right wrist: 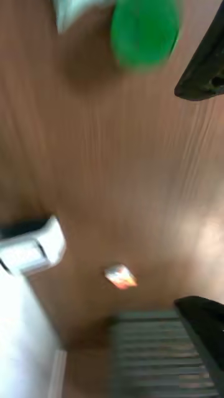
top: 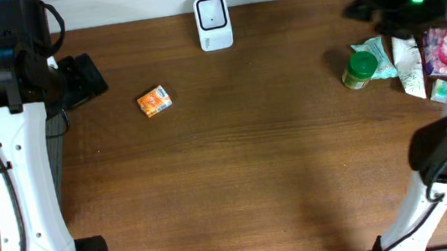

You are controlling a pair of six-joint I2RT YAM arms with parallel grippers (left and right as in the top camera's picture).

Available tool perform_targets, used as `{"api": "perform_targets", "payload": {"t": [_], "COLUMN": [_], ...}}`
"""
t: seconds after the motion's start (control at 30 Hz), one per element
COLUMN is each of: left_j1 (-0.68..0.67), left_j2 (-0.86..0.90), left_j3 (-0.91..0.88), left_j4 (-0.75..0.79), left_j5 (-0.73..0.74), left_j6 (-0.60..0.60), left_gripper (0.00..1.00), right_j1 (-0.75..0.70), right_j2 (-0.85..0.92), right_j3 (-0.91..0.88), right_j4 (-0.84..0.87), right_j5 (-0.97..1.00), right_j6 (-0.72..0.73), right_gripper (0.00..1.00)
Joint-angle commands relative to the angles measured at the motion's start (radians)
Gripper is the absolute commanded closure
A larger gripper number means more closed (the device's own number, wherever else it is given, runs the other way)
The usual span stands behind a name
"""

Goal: Scan the item barcode

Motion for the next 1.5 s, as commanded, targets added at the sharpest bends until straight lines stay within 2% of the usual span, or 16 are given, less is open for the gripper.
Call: {"api": "perform_targets", "payload": {"t": [0.0, 0.23, 0.3, 0.37, 0.53, 0.63, 0.73, 0.87, 1.03, 1.1, 1.13, 1.2, 1.3, 1.37, 1.4, 1.47], "left_j1": [0.002, 0.002, 0.002, 0.002, 0.002, 0.002, 0.002, 0.002, 0.002, 0.002, 0.002, 0.002, 0.002, 0.002, 0.002, 0.002], "left_j2": [-0.015, -0.015, -0.015, -0.015, -0.015, -0.015, -0.015, -0.015, -0.015, -0.015, -0.015, -0.015, -0.015, -0.015, -0.015, -0.015], "left_j3": [0.003, 0.003, 0.003, 0.003, 0.002, 0.003, 0.003, 0.003, 0.003, 0.003, 0.003, 0.003, 0.003, 0.003, 0.003, 0.003], "left_j4": [-0.001, -0.001, -0.001, -0.001, -0.001, -0.001, -0.001, -0.001, -0.001, -0.001, -0.001, -0.001, -0.001, -0.001, -0.001, -0.001], "left_j5": [-0.003, -0.003, -0.003, -0.003, -0.003, -0.003, -0.003, -0.003, -0.003, -0.003, -0.003, -0.003, -0.003, -0.003, -0.003, -0.004], "left_j6": [-0.006, -0.006, -0.006, -0.006, -0.006, -0.006, -0.006, -0.006, -0.006, -0.006, -0.006, -0.006, -0.006, -0.006, -0.006, -0.006], "left_gripper": [0.01, 0.01, 0.01, 0.01, 0.01, 0.01, 0.01, 0.01, 0.01, 0.01, 0.01, 0.01, 0.01, 0.01, 0.01, 0.01], "right_j1": [0.174, 0.573, 0.642, 0.692, 0.787, 0.808, 0.827, 0.857, 0.864, 0.864, 0.864, 0.864, 0.864, 0.864, 0.864, 0.864], "right_j2": [-0.004, 0.045, 0.061, 0.109, 0.277, 0.366, 0.435, 0.497, 0.538, 0.538, 0.538, 0.533, 0.472, 0.424, 0.402, 0.403], "right_j3": [0.006, 0.001, 0.001, 0.001, 0.001, -0.001, -0.001, -0.007, -0.032, -0.033, -0.033, -0.025, 0.0, 0.0, 0.0, 0.0], "right_j4": [0.037, 0.221, 0.293, 0.36, 0.546, 0.644, 0.734, 0.832, 0.82, 0.797, 0.775, 0.664, 0.377, 0.332, 0.374, 0.541], "right_j5": [0.026, 0.218, 0.224, 0.229, 0.243, 0.296, 0.296, 0.321, 0.349, 0.348, 0.348, 0.348, 0.348, 0.348, 0.348, 0.349], "right_j6": [-0.065, -0.065, -0.031, 0.159, 0.185, 0.282, 0.303, 0.303, 0.303, 0.303, 0.303, 0.304, 0.303, 0.303, 0.299, 0.299], "right_gripper": [0.01, 0.01, 0.01, 0.01, 0.0, 0.24, 0.41, 0.43, 0.49, 0.67, 0.7, 0.96, 0.96, 0.96, 0.91, 0.54]}}
